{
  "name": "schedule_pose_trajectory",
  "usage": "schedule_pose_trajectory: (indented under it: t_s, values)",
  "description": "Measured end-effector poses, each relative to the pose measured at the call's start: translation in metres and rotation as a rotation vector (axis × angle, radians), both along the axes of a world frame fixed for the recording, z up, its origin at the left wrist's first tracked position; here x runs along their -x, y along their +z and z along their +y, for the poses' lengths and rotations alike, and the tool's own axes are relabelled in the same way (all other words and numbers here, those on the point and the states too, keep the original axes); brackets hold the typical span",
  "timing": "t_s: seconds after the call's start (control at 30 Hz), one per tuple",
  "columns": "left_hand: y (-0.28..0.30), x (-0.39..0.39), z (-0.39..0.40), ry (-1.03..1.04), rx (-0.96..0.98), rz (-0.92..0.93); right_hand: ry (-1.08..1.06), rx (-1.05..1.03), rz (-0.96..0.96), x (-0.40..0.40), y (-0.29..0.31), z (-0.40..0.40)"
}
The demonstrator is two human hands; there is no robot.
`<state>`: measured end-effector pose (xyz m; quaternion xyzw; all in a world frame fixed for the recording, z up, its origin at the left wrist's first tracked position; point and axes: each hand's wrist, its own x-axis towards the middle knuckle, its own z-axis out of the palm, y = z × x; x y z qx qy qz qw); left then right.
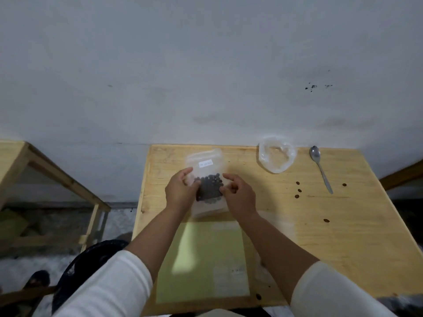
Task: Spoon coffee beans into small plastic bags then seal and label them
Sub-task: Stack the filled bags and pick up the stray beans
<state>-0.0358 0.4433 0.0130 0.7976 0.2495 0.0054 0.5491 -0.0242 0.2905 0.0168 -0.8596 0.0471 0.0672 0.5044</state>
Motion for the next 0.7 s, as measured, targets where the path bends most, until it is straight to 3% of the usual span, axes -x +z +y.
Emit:
schedule_pose_trajectory:
  t_s: [0.07,0.17,0.27,0.53,0.63,0.7]
  values:
    - [-0.009,0.001,-0.001,-0.076,-0.168,0.057,0.004,0.048,0.030,-0.005,-0.008,0.002]
    - [-0.021,0.000,-0.002,-0.156,-0.255,0.115,0.052,0.152,0.031,-0.012,-0.017,0.007]
    - [-0.029,0.002,-0.004,-0.261,-0.426,0.065,0.158,0.294,0.007,-0.019,-0.024,0.010]
    - [-0.044,0.009,-0.012,-0.470,-0.649,-0.119,0.543,0.649,-0.360,-0.012,-0.035,0.014]
    - [-0.044,0.007,-0.014,-0.617,-0.830,-0.122,0.651,0.765,-0.399,-0.009,-0.035,0.012]
    - [-0.039,0.007,-0.014,-0.617,-0.768,-0.094,0.677,0.788,-0.392,-0.007,-0.028,0.009]
